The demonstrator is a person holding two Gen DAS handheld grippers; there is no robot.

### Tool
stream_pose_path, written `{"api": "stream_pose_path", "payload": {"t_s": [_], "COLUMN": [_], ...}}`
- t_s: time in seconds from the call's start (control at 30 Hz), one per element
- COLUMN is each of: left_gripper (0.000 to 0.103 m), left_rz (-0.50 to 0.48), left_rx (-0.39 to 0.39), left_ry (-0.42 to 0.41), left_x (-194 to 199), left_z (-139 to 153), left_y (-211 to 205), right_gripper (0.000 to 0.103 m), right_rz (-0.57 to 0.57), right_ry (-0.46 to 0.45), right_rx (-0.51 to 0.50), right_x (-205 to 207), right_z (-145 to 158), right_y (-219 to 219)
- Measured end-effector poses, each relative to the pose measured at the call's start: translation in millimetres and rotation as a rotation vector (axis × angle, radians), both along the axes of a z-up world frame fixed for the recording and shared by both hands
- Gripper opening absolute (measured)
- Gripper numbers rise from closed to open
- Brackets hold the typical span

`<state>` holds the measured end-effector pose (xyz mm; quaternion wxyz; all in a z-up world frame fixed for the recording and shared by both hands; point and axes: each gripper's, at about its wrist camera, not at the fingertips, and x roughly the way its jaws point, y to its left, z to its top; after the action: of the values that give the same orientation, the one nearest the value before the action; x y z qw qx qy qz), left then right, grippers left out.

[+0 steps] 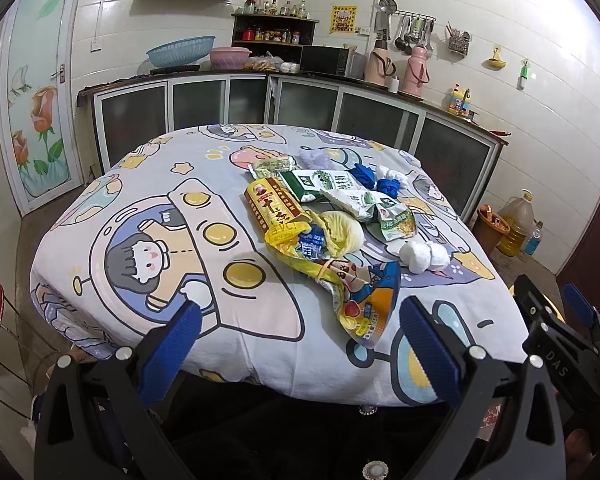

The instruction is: Collect trash

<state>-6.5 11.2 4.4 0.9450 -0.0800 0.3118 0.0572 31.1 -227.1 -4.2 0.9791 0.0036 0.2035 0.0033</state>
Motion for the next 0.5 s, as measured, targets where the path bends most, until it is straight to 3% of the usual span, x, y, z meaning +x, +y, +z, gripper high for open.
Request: {"api": "stream_pose_path", "payload": {"t_s": [0.5], "left_gripper": [0.096], "left_rz": [-0.004], "left_rx": [0.002], "left_ry": [0.004], "left_x": [0.4], "left_z": [-1.9], "left_y": [-1.7], "right_gripper": [0.096], "right_rz": [0.004], "right_ry": [0.014], "right_rx": [-0.004], "right_x": [1.4], "right_z": [-3.0], "right_y": [-0.4]}}
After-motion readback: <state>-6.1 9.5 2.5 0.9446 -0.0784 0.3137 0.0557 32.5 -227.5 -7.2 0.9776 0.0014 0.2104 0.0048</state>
